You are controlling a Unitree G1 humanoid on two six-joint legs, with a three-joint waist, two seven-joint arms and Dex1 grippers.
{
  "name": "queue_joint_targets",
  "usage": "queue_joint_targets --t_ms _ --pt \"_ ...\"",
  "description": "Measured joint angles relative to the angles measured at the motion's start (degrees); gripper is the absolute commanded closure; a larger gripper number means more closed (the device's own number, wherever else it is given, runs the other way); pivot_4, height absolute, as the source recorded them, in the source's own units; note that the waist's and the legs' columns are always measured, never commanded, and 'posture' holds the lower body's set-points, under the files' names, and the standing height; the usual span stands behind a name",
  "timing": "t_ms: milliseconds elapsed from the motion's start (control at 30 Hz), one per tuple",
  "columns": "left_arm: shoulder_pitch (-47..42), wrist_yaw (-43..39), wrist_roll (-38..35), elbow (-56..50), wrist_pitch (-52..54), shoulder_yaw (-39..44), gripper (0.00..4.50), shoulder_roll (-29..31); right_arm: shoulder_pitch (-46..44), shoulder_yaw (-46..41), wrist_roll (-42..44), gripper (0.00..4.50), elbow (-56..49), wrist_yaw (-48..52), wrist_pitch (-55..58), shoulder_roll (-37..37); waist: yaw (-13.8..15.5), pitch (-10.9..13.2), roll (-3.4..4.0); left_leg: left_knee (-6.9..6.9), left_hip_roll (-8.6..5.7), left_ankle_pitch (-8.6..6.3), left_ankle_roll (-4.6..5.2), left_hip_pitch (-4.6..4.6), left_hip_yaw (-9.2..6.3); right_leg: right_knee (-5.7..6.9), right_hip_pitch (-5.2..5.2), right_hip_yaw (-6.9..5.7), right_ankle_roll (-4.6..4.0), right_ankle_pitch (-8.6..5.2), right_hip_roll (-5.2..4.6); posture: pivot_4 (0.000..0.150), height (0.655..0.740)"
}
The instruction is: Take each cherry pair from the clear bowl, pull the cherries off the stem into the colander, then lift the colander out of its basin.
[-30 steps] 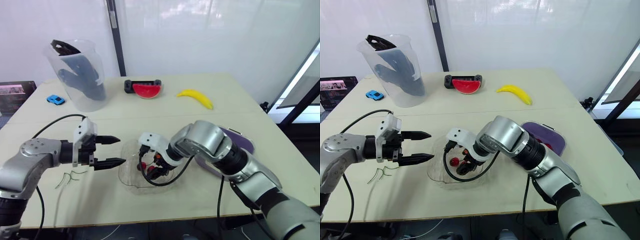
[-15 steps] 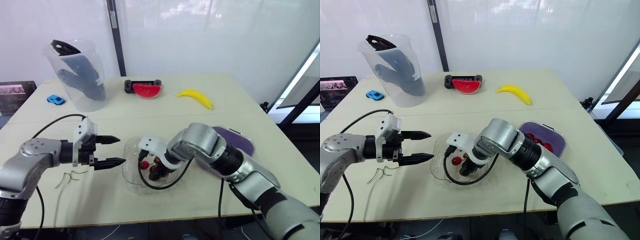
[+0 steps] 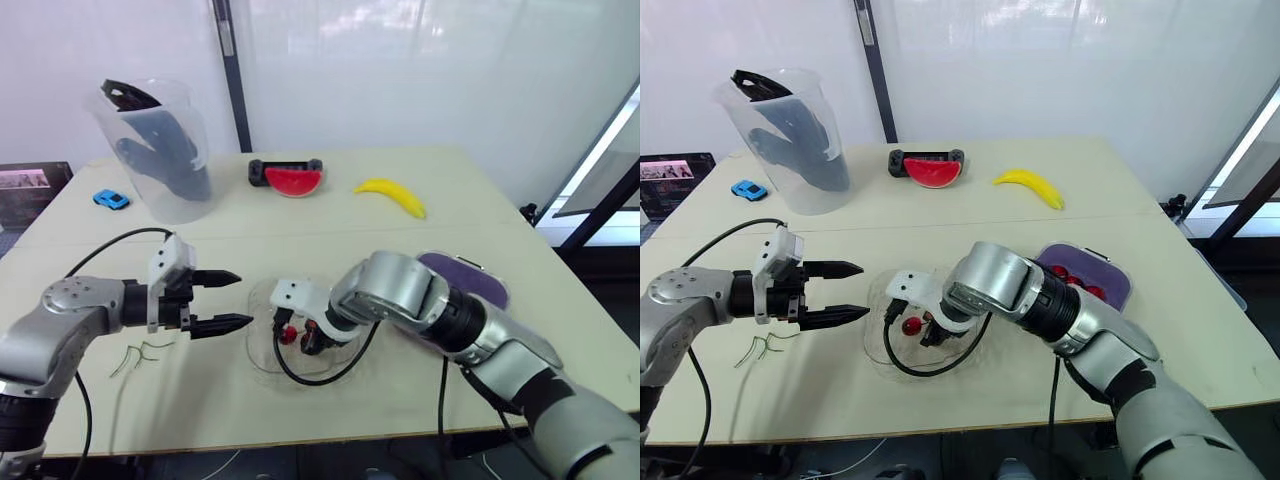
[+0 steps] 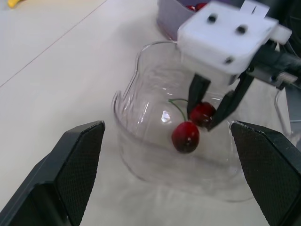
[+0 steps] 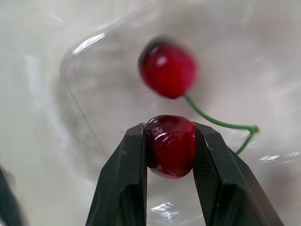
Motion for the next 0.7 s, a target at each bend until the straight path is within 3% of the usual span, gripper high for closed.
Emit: queue_joint_targets --t_ms 267,400,500,567,700 --pt "-2.63 1.72 -1.45 0.93 1.38 0.32 0.0 -2.98 -0.45 -1.15 -8.26 3.42 -8.89 12.35 -24.23 -12.0 0.08 0.0 -0.01 0.01 0.02 -0.01 0.01 -0.01 0.0 -0.02 0.02 -0.01 0.01 0.0 0.03 0.15 0.74" --pt "-9.21 5.81 -6.24 3.42 5.34 2.68 0.0 -7.26 2.92 -6.27 -18.63 3.42 -9.69 14.94 -45.5 -18.92 0.75 0.01 -0.06 0.11 -0.02 -0.02 0.03 -0.02 0.04 -0.05 0.08 -0.01 0.01 -0.01 0.0 0.15 0.74" --pt "-14.01 9.69 -8.94 4.08 7.87 4.68 0.0 -9.38 5.29 -7.67 -24.36 3.42 -9.64 18.88 -54.5 -22.72 0.81 0.0 -0.07 0.11 -0.01 -0.02 0.04 -0.01 0.04 -0.04 0.1 -0.01 0.01 -0.01 0.02 0.15 0.74" --pt "-17.21 13.03 -11.51 4.44 10.18 5.49 0.0 -11.98 7.55 -8.04 -30.11 3.42 -8.87 17.46 -61.32 -23.35 0.94 0.0 -0.08 0.14 -0.01 -0.02 0.04 -0.02 0.05 -0.02 0.08 0.0 0.01 -0.01 0.02 0.15 0.74" --pt "-23.13 18.07 -16.09 4.61 14.05 5.86 0.0 -15.92 12.59 -9.66 -46.86 3.42 -3.46 4.32 -76.87 -21.13 0.96 -0.02 -0.12 0.13 -0.02 0.04 -0.06 -0.01 0.11 0.01 0.03 0.05 0.01 0.0 0.01 0.15 0.74"
